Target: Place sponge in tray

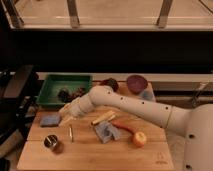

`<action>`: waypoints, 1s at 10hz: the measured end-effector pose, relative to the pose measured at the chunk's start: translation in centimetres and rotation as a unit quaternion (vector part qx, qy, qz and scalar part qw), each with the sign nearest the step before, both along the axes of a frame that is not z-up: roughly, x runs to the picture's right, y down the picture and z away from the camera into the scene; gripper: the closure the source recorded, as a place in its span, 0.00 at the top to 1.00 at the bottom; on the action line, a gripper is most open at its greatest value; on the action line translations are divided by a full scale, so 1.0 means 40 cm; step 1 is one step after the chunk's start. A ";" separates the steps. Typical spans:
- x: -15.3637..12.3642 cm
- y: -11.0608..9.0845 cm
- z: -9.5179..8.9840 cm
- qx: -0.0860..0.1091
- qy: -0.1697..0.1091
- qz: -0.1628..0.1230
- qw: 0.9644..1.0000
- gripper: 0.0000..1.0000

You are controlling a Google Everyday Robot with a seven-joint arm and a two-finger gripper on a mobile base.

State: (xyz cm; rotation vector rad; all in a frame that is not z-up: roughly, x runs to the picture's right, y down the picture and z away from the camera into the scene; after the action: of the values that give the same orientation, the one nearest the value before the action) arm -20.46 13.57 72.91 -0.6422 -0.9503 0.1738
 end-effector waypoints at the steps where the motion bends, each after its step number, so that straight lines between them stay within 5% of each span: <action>1: 0.003 -0.001 0.001 0.000 0.001 0.001 1.000 0.56; 5: -0.005 0.004 0.013 -0.011 -0.005 0.013 1.000 0.56; 10: -0.098 0.062 0.121 -0.035 -0.043 0.052 0.997 0.56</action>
State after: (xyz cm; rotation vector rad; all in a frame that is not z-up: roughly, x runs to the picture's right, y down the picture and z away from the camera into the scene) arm -24.40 16.06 77.74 -0.6685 -1.0657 0.2744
